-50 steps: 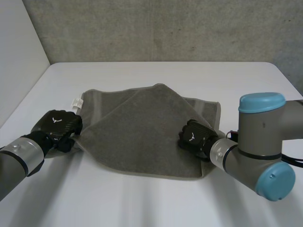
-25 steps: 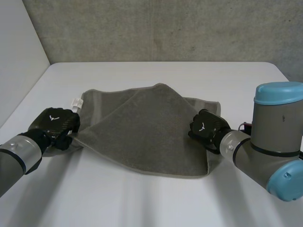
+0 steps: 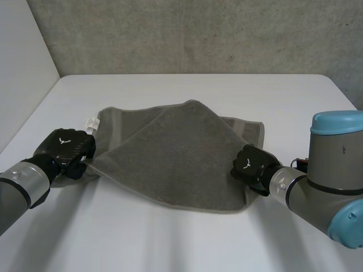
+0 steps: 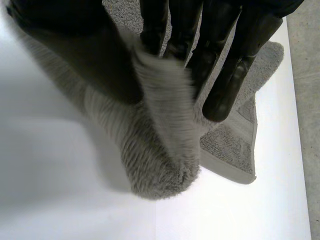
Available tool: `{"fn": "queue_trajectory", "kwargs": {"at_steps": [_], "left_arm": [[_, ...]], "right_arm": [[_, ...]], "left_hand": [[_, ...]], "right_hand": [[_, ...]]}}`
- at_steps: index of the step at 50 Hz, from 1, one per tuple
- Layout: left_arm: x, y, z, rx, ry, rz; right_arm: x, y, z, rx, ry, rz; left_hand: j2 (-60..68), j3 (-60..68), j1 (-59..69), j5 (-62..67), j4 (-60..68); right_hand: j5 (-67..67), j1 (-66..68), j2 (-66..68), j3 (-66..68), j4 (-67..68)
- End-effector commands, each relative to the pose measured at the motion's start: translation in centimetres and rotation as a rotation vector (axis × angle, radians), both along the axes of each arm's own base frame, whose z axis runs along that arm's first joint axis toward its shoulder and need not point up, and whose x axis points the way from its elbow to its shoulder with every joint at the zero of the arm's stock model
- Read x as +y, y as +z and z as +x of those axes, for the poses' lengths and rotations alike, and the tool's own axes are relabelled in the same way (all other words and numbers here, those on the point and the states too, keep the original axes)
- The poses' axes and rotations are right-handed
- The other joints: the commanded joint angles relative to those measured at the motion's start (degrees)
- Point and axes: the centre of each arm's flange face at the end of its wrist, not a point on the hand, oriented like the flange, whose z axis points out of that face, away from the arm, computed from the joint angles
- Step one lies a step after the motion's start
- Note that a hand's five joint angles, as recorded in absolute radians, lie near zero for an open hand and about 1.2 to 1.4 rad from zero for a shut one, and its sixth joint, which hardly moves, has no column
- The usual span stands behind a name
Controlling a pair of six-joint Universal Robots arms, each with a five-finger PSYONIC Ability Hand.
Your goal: Fold the towel.
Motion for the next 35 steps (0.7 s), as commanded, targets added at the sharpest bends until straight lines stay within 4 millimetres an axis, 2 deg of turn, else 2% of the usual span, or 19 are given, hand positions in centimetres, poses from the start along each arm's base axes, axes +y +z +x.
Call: {"fn": "queue_trajectory", "kwargs": {"at_steps": [1, 4, 6, 7, 8, 9, 10, 11, 12, 13, 14, 15, 16, 17, 21, 26, 28, 32, 35], "left_arm": [[0.0, 0.2, 0.0, -0.002, 0.002, -0.005], [0.1, 1.6, 0.2, -0.001, 0.009, -0.051], [0.3, 2.6, 0.5, 0.002, 0.017, -0.083], [0.4, 3.7, 0.9, 0.004, 0.033, -0.120], [0.4, 3.8, 0.9, 0.004, 0.033, -0.120], [0.3, 5.1, 1.5, 0.004, 0.056, -0.164], [0.3, 6.6, 2.0, 0.003, 0.077, -0.212], [0.3, 6.6, 2.0, 0.003, 0.077, -0.213], [0.3, 8.0, 2.5, 0.002, 0.092, -0.260], [0.3, 9.6, 2.7, 0.007, 0.093, -0.307], [0.3, 9.6, 2.7, 0.007, 0.093, -0.307], [0.4, 11.1, 2.7, 0.014, 0.085, -0.350], [0.4, 11.1, 2.7, 0.014, 0.085, -0.351], [0.5, 12.5, 2.6, 0.021, 0.070, -0.385], [0.6, 15.3, 2.5, 0.074, 0.053, -0.406], [0.0, 16.6, 2.6, 0.119, 0.060, -0.407], [-0.5, 16.4, 2.8, 0.123, 0.066, -0.397], [-3.4, 13.9, 3.1, 0.120, 0.088, -0.302], [-4.3, 13.4, 3.0, 0.122, 0.088, -0.282]], "right_arm": [[-0.5, 1.5, -0.1, -0.032, -0.010, -0.050], [-0.4, 3.0, -0.1, -0.062, -0.011, -0.082], [-0.3, 8.4, -0.8, -0.199, -0.053, -0.176], [-0.3, 8.4, -0.8, -0.199, -0.053, -0.176], [-0.4, 11.2, -1.4, -0.300, -0.081, -0.210], [-0.6, 13.7, -2.0, -0.404, -0.098, -0.227], [-0.6, 13.7, -2.0, -0.405, -0.098, -0.227], [-1.1, 15.9, -2.8, -0.504, -0.117, -0.232], [-1.1, 15.9, -2.8, -0.505, -0.117, -0.232], [-1.5, 17.9, -3.6, -0.586, -0.133, -0.243], [-1.7, 19.7, -4.4, -0.652, -0.145, -0.250], [-1.7, 19.7, -4.4, -0.653, -0.145, -0.250], [-1.7, 21.3, -5.2, -0.699, -0.151, -0.262], [-1.5, 22.7, -5.8, -0.727, -0.160, -0.275], [-1.7, 24.2, -7.5, -0.746, -0.207, -0.285], [-2.4, 24.3, -8.4, -0.740, -0.253, -0.274], [-3.8, 22.6, -8.3, -0.726, -0.278, -0.216], [-5.4, 20.7, -8.2, -0.711, -0.302, -0.158], [-6.7, 19.0, -7.6, -0.698, -0.317, -0.111]], "left_hand": [[4.48, 4.08, 7.04, 4.83, 2.71], [4.48, 4.08, 7.04, 4.83, 2.71], [4.48, 4.08, 7.04, 4.83, 2.71], [4.48, 4.08, 7.04, 4.83, 2.71], [4.48, 4.08, 7.04, 4.83, 2.71], [4.48, 4.08, 7.04, 4.83, 2.71], [4.48, 4.08, 7.04, 4.83, 2.71], [4.48, 4.08, 7.04, 4.83, 2.71], [4.48, 4.08, 7.04, 4.83, 2.71], [4.48, 4.08, 7.04, 4.83, 2.71], [4.48, 4.08, 7.04, 4.83, 2.71], [4.48, 4.08, 7.04, 4.83, 2.71], [4.48, 4.08, 7.04, 4.83, 2.71], [4.48, 4.08, 7.04, 4.83, 2.71], [4.48, 4.08, 7.04, 4.83, 2.71], [4.48, 4.08, 7.04, 4.83, 2.71], [4.48, 4.08, 7.04, 4.83, 2.71], [4.48, 4.08, 7.04, 4.83, 2.71], [4.48, 4.08, 7.04, 4.83, 2.71]], "right_hand": [[8.95, 8.31, 8.76, 10.28, 9.68], [8.95, 8.31, 8.76, 10.28, 9.68], [8.95, 8.31, 8.76, 10.28, 9.68], [8.95, 8.31, 8.76, 10.28, 9.68], [8.95, 8.31, 8.76, 10.28, 9.68], [8.95, 8.31, 8.76, 10.28, 9.68], [8.95, 8.31, 8.76, 10.28, 9.68], [8.95, 8.31, 8.76, 10.28, 9.68], [8.95, 8.31, 8.76, 10.28, 9.68], [8.95, 8.31, 8.76, 10.28, 9.68], [8.95, 8.31, 8.76, 10.28, 9.68], [8.95, 8.31, 8.76, 10.28, 9.68], [8.95, 8.31, 8.76, 10.28, 9.68], [8.95, 8.31, 8.76, 10.28, 9.68], [8.95, 8.31, 8.76, 10.28, 9.68], [8.95, 8.31, 8.76, 10.28, 9.68], [8.95, 8.31, 8.76, 10.28, 9.68], [8.95, 8.31, 8.76, 10.28, 9.68], [8.95, 8.31, 8.76, 10.28, 9.68]]}}
